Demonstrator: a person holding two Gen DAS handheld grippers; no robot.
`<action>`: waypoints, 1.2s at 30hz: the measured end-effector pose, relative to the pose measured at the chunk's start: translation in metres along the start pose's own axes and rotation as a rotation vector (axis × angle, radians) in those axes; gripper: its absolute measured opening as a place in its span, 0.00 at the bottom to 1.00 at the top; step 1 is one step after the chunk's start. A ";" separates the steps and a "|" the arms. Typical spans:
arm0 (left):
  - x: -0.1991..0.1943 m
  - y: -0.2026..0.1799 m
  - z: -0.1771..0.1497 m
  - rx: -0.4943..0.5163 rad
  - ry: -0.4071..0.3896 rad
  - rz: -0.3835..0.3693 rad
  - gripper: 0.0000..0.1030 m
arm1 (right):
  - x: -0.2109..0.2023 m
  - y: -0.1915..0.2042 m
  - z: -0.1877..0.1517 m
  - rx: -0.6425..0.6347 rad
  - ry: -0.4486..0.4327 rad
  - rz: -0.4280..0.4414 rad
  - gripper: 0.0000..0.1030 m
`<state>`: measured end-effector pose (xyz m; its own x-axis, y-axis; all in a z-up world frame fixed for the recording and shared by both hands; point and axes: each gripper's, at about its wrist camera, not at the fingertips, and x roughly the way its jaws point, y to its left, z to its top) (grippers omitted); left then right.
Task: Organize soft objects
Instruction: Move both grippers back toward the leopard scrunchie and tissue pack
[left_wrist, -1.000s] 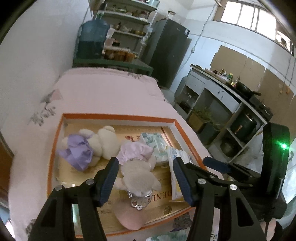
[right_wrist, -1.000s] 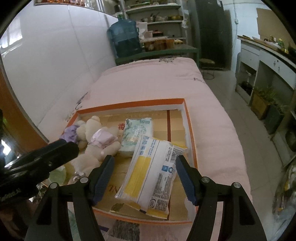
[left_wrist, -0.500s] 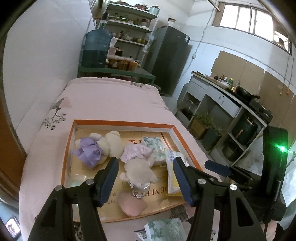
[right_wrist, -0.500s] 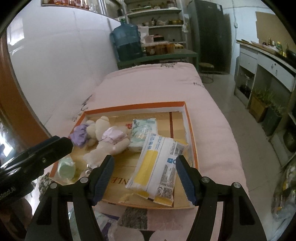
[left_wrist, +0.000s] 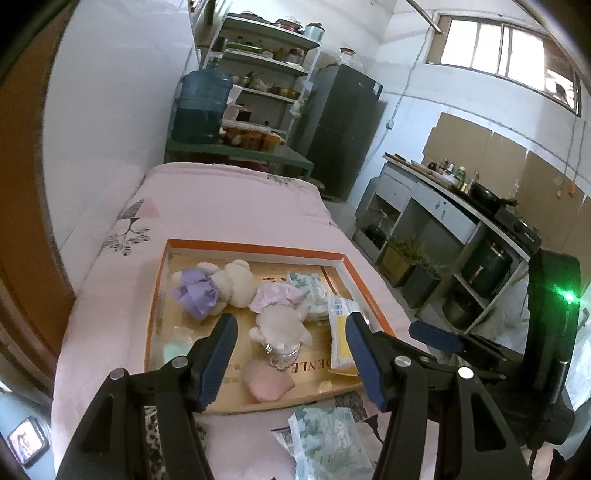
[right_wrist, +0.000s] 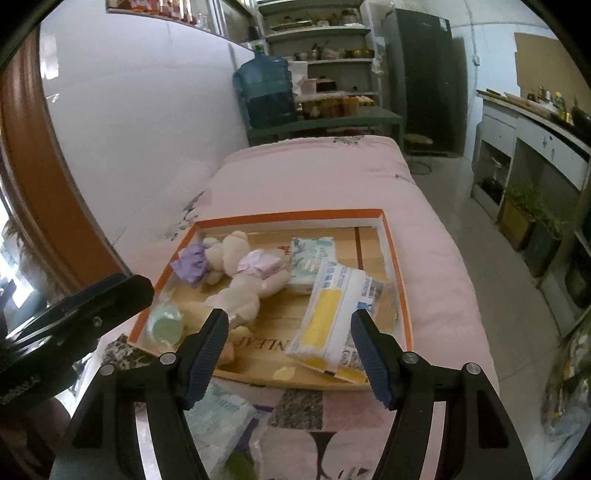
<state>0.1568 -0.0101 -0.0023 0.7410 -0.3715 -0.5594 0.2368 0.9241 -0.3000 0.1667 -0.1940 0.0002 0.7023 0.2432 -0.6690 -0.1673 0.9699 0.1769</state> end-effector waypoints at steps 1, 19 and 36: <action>-0.003 0.000 -0.001 -0.003 -0.003 0.002 0.59 | -0.003 0.003 -0.001 -0.003 -0.002 0.002 0.68; -0.049 0.006 -0.014 -0.016 -0.054 0.025 0.59 | -0.042 0.033 -0.013 -0.039 -0.042 0.019 0.68; -0.078 0.009 -0.041 -0.020 -0.093 0.145 0.59 | -0.065 0.048 -0.036 -0.044 -0.050 -0.023 0.68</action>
<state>0.0752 0.0239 0.0073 0.8215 -0.2239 -0.5244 0.1118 0.9651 -0.2370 0.0876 -0.1632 0.0260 0.7398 0.2207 -0.6356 -0.1801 0.9752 0.1290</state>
